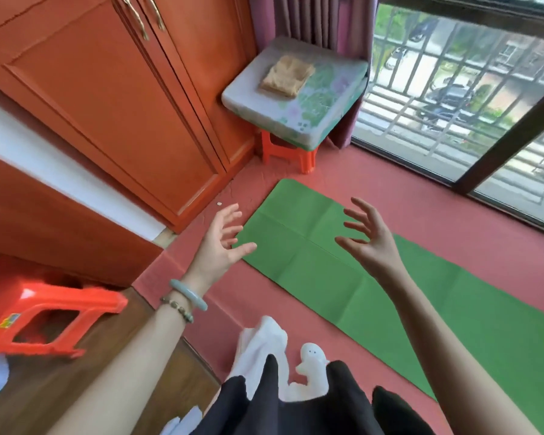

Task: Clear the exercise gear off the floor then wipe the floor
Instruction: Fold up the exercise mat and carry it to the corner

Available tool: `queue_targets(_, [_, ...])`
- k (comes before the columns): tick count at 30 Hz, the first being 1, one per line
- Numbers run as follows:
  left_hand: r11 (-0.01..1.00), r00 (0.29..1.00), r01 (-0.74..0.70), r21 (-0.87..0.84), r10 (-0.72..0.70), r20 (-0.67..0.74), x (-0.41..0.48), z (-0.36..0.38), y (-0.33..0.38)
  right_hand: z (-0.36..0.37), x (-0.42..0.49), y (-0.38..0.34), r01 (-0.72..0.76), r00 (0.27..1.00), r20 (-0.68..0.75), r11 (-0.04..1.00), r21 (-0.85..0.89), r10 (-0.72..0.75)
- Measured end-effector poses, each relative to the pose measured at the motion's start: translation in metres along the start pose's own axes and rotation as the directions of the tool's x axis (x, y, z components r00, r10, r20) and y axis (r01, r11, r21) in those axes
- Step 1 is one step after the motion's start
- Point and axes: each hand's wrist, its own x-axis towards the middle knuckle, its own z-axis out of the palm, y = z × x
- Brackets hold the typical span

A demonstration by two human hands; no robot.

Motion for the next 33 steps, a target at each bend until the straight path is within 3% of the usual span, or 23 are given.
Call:
queue_targets(8, [0.996, 0.989, 0.075, 0.051, -0.08, 0.12, 0.091, -0.01, -0.092, 0.038, 0.035, 0.056, -0.123, 0.977, -0.18, 0.991, -0.058, 0.111])
queue_targets(13, [0.991, 0.983, 0.081, 0.104, -0.097, 0.156, 0.152, 0.025, -0.19, 0.072, 0.077, 0.134, -0.133, 0.977, -0.178, 0.987, -0.095, 0.114])
queue_targets(22, [0.968, 0.964, 0.238, 0.08, -0.245, 0.1, 0.233, 0.107, -0.438, 0.142, 0.163, 0.37, -0.113, 0.992, -0.074, 0.975, -0.189, 0.1])
queue_targets(26, [0.9, 0.9, 0.435, -0.032, -0.435, 0.013, 0.268, 0.141, -0.555, 0.162, 0.204, 0.483, -0.102, 0.993, 0.025, 0.926, -0.364, 0.119])
queue_targets(33, [0.798, 0.787, 0.597, -0.079, -0.602, -0.138, 0.323, 0.194, -0.717, 0.204, 0.24, 0.652, -0.002, 0.956, 0.22, 0.753, -0.658, 0.195])
